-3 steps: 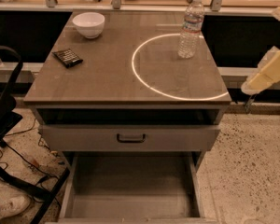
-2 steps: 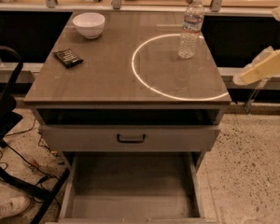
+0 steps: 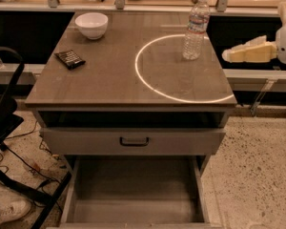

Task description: Move water bottle near rxbar chocolate

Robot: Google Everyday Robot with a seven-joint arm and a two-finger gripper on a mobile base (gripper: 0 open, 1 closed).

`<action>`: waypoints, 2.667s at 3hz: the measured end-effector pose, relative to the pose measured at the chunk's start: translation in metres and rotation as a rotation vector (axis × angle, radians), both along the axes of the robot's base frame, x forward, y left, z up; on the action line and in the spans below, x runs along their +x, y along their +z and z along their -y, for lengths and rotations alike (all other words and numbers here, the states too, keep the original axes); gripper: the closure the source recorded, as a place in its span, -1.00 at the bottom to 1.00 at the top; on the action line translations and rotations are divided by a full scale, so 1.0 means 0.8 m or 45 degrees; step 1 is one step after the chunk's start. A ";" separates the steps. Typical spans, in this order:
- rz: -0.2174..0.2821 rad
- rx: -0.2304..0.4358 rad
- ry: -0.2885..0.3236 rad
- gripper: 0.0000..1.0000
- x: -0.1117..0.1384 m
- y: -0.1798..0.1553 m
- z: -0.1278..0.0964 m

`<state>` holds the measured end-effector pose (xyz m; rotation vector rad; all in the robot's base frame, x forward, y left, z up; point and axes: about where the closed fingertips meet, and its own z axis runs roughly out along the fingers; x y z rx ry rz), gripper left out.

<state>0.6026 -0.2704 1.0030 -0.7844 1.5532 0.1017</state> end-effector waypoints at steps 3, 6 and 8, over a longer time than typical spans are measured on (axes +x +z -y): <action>-0.025 0.188 -0.065 -1.00 0.064 0.007 -0.026; -0.094 0.437 -0.113 -1.00 0.156 -0.023 -0.044; 0.001 0.517 -0.131 -1.00 0.192 -0.043 -0.045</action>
Offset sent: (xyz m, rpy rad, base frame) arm 0.0174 0.0069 0.0094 0.1028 -0.0164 -0.0333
